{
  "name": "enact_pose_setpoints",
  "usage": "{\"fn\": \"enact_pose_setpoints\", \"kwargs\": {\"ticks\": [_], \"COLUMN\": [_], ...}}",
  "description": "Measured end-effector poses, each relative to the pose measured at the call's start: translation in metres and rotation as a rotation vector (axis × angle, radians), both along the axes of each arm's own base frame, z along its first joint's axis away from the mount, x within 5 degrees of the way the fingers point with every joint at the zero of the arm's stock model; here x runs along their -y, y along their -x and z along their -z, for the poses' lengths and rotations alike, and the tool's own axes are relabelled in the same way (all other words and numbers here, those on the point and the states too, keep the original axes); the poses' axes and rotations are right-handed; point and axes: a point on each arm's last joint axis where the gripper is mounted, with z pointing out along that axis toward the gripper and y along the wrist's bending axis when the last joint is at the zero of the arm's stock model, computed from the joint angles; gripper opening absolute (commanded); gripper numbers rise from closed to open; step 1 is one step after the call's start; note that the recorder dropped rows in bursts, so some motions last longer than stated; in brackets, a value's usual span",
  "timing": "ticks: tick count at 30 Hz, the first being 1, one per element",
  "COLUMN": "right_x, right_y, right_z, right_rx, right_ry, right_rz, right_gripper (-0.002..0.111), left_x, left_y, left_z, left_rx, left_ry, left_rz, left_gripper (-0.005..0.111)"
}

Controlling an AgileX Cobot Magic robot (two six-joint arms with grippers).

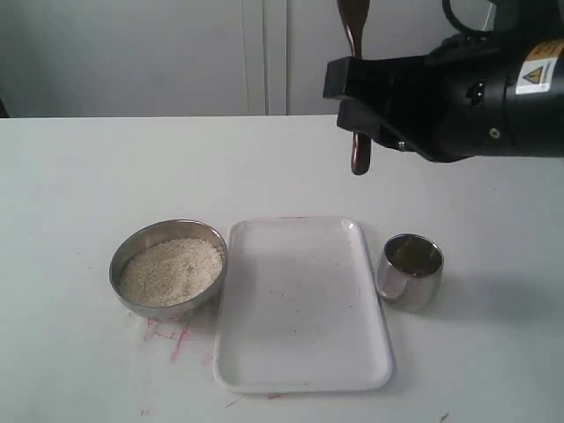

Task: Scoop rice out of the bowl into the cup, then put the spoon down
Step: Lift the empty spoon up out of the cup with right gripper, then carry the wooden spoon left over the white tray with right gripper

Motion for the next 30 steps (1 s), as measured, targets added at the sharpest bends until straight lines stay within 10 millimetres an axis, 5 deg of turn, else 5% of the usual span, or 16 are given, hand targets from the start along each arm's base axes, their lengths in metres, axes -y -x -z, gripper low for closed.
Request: {"fn": "enact_pose_setpoints", "kwargs": {"ticks": [15,30], "right_x": [-0.011,-0.026], "right_y": [0.014,-0.010], "right_z": [-0.048,-0.027], "right_rx": [-0.001,-0.188], "right_ry": [0.109,0.242], "right_rz": [-0.138,-0.192], "right_gripper": [0.000,0.000], "left_x": [0.000,0.000], "left_y": [0.000,0.000], "left_z": [0.000,0.000], "left_rx": [0.000,0.000], "left_ry": [0.000,0.000], "left_rz": [0.000,0.000], "left_gripper": [0.014,0.014]}}
